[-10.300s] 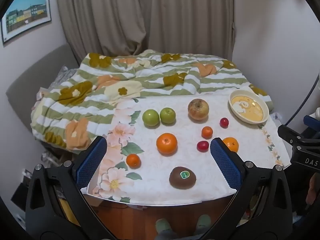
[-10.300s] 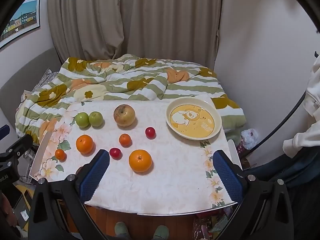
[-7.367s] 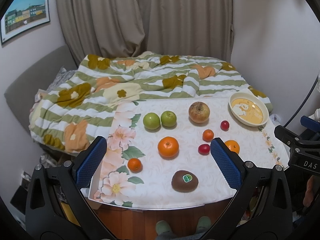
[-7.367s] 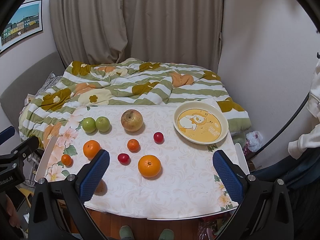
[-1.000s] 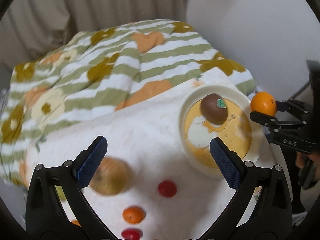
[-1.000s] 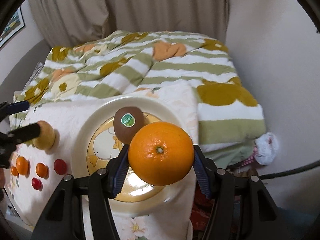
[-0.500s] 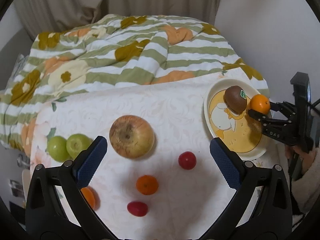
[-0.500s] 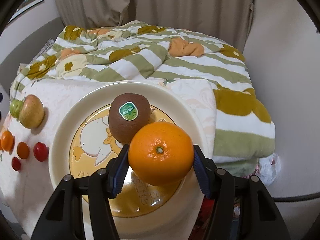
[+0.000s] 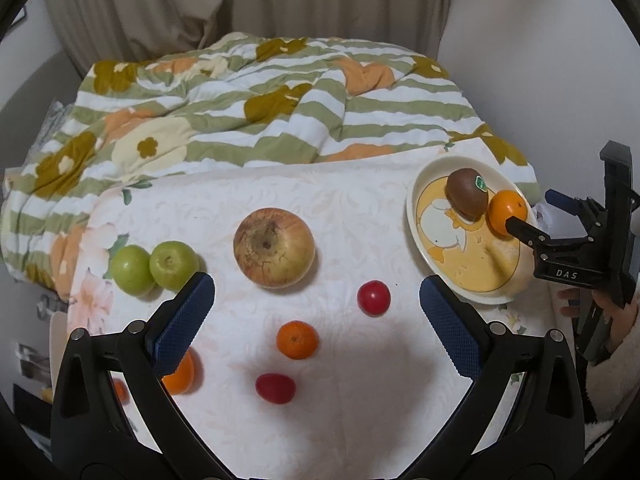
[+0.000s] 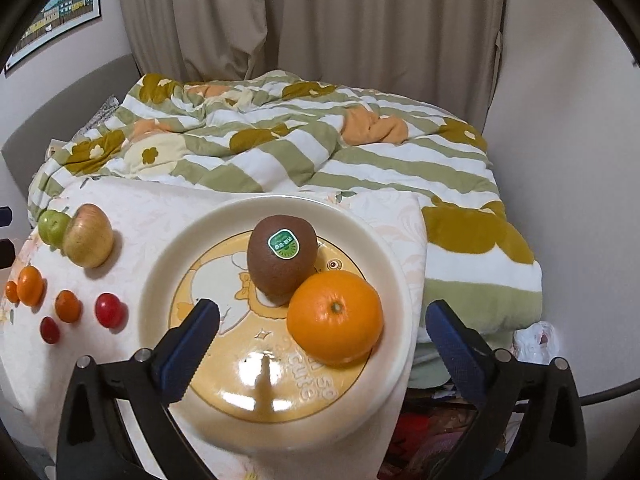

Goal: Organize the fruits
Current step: 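Lower the orange onto the duck plate beside the kiwi and open the right tool, then grasp a small mandarin with the left tool while the right tool grasps a red tomato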

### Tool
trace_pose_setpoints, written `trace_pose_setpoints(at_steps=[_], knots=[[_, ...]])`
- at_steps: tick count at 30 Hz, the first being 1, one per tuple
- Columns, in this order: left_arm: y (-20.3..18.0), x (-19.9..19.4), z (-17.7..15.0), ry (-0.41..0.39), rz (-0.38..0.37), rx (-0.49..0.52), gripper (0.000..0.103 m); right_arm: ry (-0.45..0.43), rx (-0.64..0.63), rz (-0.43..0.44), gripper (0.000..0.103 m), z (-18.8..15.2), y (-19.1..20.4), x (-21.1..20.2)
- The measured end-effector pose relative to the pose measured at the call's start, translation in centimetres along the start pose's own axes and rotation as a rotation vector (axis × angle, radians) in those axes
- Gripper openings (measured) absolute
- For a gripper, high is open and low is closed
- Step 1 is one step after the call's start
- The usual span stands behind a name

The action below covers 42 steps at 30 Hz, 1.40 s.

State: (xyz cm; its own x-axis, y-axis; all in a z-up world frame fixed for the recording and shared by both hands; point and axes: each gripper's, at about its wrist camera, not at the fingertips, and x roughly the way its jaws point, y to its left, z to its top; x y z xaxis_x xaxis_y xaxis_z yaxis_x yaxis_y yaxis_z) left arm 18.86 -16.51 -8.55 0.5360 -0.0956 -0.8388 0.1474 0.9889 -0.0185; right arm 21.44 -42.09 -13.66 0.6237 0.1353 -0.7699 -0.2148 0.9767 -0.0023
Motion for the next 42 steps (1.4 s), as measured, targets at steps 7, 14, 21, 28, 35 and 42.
trace_pose_setpoints(at_steps=[7,14,21,28,35,42], knots=[[0.2,-3.7,-1.4,-0.058,0.024,0.002,0.103,-0.047,-0.004,-0.009,0.103,0.6,0.4,-3.9],[3.1,-8.6,-3.2,-0.12,0.074,-0.048,0.103,-0.084,0.003,-0.013,0.103,1.9,1.9,-8.4],[9.0,-12.3,-5.8,-0.16,0.128,-0.119,0.103,-0.103,0.031,0.029,0.103,3.0,5.4,-11.8],[15.8,-13.0,-7.6,-0.147,0.136,-0.122,0.103,-0.084,0.09,0.024,0.103,3.2,10.9,-12.4],[21.7,-11.8,-9.6,-0.097,0.076,-0.077,0.103,-0.07,0.186,-0.012,0.103,1.7,17.4,-11.8],[25.1,-9.1,-11.5,-0.022,-0.009,0.02,0.103,0.008,0.207,-0.078,0.103,0.0,23.5,-10.0]])
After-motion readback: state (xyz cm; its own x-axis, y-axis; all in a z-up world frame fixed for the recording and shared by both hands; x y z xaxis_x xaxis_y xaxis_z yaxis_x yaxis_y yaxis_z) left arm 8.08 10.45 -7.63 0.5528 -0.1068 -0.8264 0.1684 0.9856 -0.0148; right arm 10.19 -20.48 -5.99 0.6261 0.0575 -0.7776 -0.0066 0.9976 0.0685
